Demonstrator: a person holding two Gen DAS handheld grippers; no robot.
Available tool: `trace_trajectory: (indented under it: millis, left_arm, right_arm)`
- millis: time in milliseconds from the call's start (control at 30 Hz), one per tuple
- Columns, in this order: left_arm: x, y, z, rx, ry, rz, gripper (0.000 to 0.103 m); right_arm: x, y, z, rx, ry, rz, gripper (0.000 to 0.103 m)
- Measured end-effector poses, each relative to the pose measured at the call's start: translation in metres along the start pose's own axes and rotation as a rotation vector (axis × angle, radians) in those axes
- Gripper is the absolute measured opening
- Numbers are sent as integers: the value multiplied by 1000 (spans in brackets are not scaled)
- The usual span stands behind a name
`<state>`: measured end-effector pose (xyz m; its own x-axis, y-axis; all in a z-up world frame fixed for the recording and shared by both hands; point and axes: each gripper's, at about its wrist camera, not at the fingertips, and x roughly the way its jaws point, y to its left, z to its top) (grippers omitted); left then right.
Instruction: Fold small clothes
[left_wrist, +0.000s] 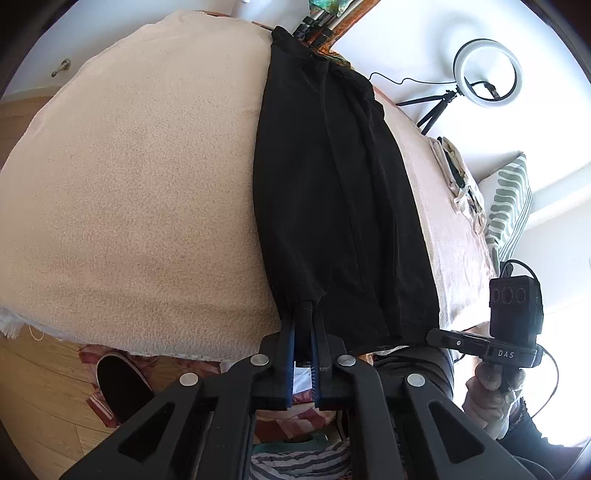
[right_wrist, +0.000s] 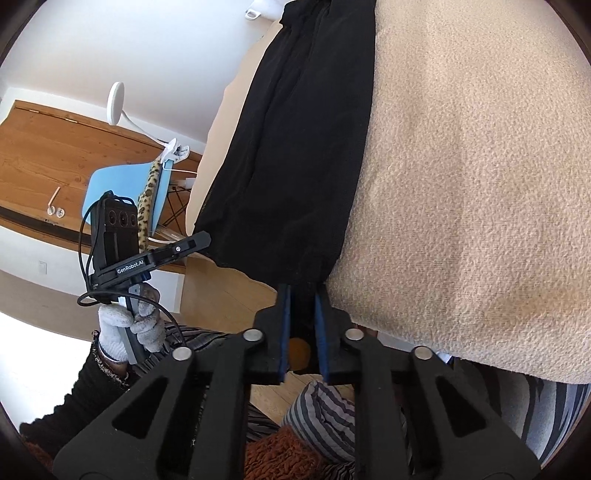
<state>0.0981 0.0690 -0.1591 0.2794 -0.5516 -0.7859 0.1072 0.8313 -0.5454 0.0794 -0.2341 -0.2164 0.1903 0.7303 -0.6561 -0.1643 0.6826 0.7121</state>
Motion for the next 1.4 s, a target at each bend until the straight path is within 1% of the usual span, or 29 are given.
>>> trace_trajectory:
  millis: [100, 200, 300, 467, 567, 667, 900, 1000, 1167, 1400]
  left_arm:
    - [-5, -3, 4, -4, -21, -24, 2]
    - [-11, -9, 12, -1, -50, -43, 2]
    - [-16, -12, 24, -12, -79, -70, 2]
    - [-20, -18, 50, -27, -116, -95, 2]
    - [-20, -26, 67, -13, -139, -91, 2]
    - [-16, -27, 85, -27, -160, -96, 2]
    - [12, -20, 120, -40, -163, -67, 2]
    - [22, -14, 131, -49, -154, -48, 2]
    - [31, -5, 141, -78, -160, -32, 2]
    - [35, -2, 149, -72, -164, -6, 2]
  right_arm:
    - [-3, -6, 2, 58, -15, 63, 6]
    - [-13, -12, 6, 96, -48, 106, 6]
    - [-25, -12, 15, 112, -84, 127, 6]
    - [-39, 1, 38, 84, -134, 129, 6]
    - [-44, 10, 54, 51, -161, 109, 6]
    - [-48, 13, 69, 46, -186, 91, 6]
    - [-46, 2, 107, 66, -217, 11, 6]
    - [-43, -6, 122, 84, -213, -9, 6]
    - [-40, -16, 136, 94, -192, -38, 6]
    - [-30, -16, 152, 76, -166, -69, 6]
